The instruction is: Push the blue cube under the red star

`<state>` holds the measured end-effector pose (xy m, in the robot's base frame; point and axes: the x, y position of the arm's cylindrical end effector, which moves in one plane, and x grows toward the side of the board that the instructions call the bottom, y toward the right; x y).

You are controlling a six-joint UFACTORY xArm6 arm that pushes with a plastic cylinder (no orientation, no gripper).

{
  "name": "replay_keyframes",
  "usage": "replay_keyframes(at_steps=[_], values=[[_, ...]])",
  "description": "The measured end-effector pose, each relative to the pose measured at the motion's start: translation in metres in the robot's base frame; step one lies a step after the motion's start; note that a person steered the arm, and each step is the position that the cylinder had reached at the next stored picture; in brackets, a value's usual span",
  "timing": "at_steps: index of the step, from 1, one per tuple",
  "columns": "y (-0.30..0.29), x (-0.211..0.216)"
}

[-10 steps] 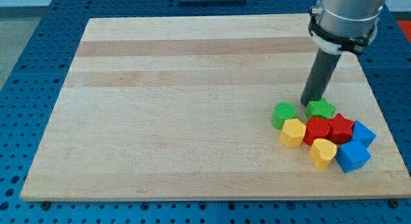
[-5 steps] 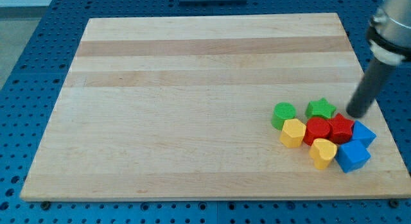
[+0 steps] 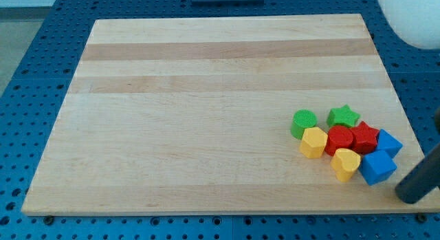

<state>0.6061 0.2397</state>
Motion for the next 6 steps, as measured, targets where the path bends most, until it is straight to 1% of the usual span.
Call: replay_keyframes(at_steps=[2,4,6], values=[[-0.026,-0.004],[-0.009,-0.011],[-0.046,-0.027]])
